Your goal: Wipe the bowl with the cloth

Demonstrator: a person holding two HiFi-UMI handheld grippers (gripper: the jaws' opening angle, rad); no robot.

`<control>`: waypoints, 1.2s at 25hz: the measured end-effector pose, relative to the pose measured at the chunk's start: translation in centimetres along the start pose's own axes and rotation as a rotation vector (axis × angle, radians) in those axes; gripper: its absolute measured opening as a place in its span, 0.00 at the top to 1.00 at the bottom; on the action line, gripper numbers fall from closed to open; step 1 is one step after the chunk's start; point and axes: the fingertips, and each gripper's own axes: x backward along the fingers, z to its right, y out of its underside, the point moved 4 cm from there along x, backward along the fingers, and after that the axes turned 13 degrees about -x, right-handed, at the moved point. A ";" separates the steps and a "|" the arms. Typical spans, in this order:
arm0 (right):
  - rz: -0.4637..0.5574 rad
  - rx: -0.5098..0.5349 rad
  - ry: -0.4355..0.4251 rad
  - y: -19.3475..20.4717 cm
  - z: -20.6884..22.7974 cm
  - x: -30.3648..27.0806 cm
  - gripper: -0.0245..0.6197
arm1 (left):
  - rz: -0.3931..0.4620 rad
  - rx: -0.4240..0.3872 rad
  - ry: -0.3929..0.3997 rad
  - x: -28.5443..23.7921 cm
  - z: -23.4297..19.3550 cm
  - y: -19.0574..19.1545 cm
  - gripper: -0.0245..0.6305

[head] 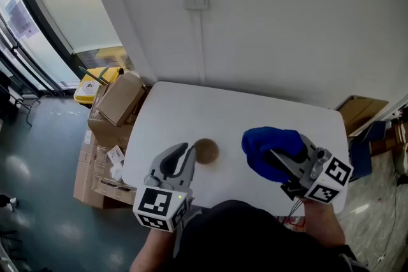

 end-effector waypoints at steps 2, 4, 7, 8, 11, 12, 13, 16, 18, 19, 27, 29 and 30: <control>-0.011 0.043 0.004 0.0 -0.7 -0.2 0.84 | 0.002 -0.019 0.004 0.3 0.5 -0.2 0.87; -0.024 0.061 0.010 0.0 -0.9 -0.3 0.84 | 0.005 -0.031 0.010 0.5 0.8 -0.4 0.87; -0.040 0.061 0.009 0.1 -0.8 -0.3 0.84 | 0.005 -0.016 0.018 0.5 0.9 -0.7 0.87; -0.045 0.060 0.010 0.1 -0.8 -0.3 0.84 | 0.003 -0.013 0.019 0.5 1.0 -0.7 0.87; -0.052 0.047 0.012 0.5 -0.7 -0.4 0.84 | -0.002 -0.009 0.019 0.7 1.0 -0.5 0.87; -0.052 0.043 0.012 0.6 -0.7 -0.4 0.84 | -0.003 -0.008 0.019 0.7 1.0 -0.4 0.88; -0.052 0.039 0.012 0.8 -0.6 -0.5 0.84 | -0.004 -0.006 0.019 0.8 1.0 -0.2 0.88; -0.050 0.031 0.010 0.9 -0.5 -0.4 0.84 | -0.006 -0.005 0.020 0.8 1.1 -0.1 0.88; -0.048 0.029 0.007 0.9 -0.5 -0.5 0.84 | -0.005 -0.004 0.017 0.8 1.1 0.0 0.88; -0.048 0.028 0.006 1.0 -0.5 -0.6 0.84 | -0.004 -0.003 0.015 0.8 1.0 0.1 0.88; -0.050 0.023 -0.002 1.2 -0.5 -0.7 0.84 | -0.005 0.008 0.013 0.7 0.9 0.3 0.88; -0.049 0.023 -0.003 1.1 -0.4 -0.7 0.84 | -0.005 0.009 0.012 0.6 0.9 0.3 0.88; -0.049 0.022 -0.002 1.0 -0.4 -0.7 0.84 | -0.005 0.010 0.011 0.6 0.9 0.3 0.88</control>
